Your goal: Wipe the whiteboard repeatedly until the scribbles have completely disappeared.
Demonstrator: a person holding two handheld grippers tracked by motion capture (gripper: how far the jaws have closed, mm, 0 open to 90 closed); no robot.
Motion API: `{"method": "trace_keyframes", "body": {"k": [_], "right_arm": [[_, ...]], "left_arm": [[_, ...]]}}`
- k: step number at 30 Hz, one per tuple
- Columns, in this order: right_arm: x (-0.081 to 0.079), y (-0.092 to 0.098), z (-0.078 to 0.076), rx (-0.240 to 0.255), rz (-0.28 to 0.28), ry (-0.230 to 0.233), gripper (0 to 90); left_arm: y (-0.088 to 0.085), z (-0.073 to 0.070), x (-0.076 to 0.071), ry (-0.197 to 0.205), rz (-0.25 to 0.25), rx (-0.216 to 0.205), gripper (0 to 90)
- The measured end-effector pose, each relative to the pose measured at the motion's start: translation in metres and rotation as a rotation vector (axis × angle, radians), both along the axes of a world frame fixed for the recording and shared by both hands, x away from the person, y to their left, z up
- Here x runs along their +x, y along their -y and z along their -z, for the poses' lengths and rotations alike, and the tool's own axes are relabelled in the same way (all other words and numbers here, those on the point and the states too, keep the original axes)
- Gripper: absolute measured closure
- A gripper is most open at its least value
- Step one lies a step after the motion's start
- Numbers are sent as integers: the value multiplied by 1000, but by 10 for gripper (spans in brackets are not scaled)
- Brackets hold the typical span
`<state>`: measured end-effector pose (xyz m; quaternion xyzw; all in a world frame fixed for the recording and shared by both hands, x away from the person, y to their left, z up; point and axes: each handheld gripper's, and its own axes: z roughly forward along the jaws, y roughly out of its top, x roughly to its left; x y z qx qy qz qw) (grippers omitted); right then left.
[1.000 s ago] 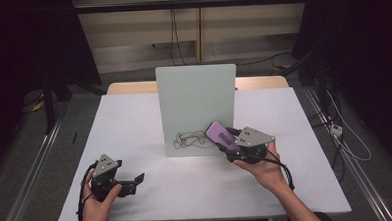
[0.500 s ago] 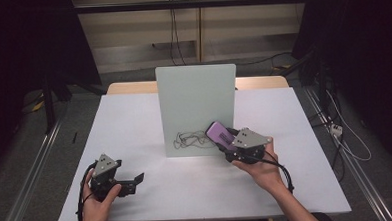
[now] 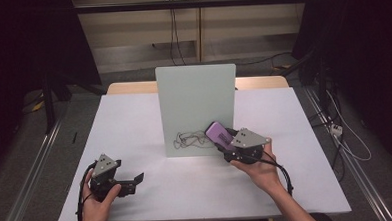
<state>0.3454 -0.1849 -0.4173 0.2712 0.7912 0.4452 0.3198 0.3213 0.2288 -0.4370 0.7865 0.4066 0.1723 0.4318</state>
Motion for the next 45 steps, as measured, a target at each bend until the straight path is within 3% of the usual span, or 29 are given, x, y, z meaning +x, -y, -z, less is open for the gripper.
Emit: {"method": "trace_keyframes", "body": {"k": [22, 45], "right_arm": [[3, -21, 4, -27, -14, -5, 416], [10, -62, 9, -45, -75, -22, 417]], "left_arm": [[0, 0, 1, -1, -1, 6, 50], [0, 0, 1, 2, 4, 4, 50]]}}
